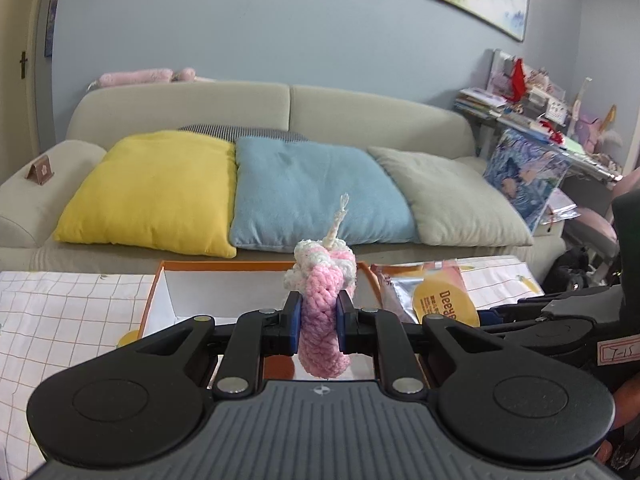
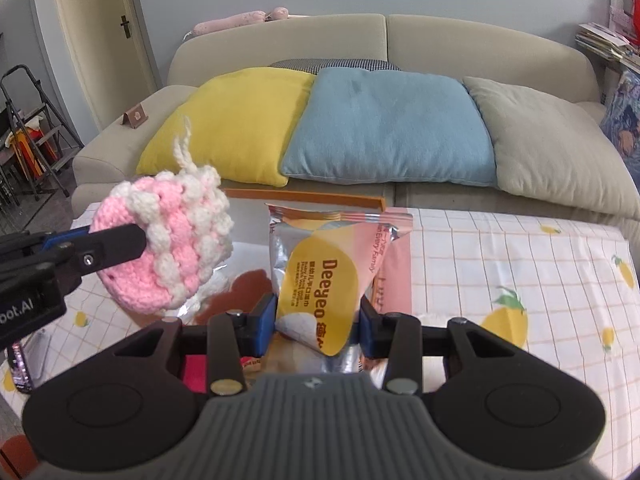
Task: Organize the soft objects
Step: 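Lower the pink pouch and snack bag into the orange box and release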
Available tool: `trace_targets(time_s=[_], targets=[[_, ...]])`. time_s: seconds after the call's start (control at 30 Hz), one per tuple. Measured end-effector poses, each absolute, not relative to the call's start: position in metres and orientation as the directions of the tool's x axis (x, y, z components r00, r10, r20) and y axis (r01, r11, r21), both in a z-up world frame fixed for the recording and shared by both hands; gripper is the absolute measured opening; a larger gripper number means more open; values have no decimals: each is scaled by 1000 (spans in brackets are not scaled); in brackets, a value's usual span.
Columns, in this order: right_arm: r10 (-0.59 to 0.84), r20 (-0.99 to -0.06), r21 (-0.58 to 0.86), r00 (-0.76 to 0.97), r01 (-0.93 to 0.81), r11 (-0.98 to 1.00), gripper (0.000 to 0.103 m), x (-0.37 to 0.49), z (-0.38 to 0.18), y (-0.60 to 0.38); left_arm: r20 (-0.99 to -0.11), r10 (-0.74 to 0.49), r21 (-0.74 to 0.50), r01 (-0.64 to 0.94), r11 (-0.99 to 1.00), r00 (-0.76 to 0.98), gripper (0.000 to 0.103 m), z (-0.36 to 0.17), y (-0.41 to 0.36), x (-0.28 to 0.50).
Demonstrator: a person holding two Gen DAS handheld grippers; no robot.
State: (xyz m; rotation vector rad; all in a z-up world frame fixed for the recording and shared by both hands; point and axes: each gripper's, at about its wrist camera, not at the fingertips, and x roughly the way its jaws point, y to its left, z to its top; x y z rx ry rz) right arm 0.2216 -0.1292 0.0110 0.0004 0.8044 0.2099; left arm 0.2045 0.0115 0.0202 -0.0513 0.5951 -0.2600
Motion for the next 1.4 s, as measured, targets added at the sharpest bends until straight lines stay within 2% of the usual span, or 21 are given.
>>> trace_targets(time_s=[0.47, 0.9, 1.1, 1.2, 1.27, 1.33, 1.4], targets=[[127, -799, -4, 588, -216, 976, 40, 299, -60, -108, -689, -216, -117, 187, 975, 691, 19, -46, 16, 270], [86, -858, -84, 507, -303, 949, 40, 311, -97, -86, -785, -151, -38, 196, 980, 601, 21, -77, 8, 285], [73, -868, -94, 492, -307, 947, 45, 311, -97, -83, -786, -138, -30, 185, 982, 603, 30, -73, 11, 280], [79, -864, -92, 496, -311, 946, 45, 306, -93, -86, -778, -137, -35, 176, 984, 613, 42, -66, 13, 276], [72, -854, -111, 515, -316, 942, 47, 301, -86, -85, -766, -139, -41, 168, 985, 628, 56, -59, 14, 274], [77, -843, -111, 532, -312, 943, 49, 296, -77, -86, -748, -141, -46, 162, 986, 648, 63, -51, 15, 268], [89, -834, -94, 544, -299, 950, 53, 290, -66, -91, -733, -147, -54, 158, 986, 665, 65, -43, 16, 261]])
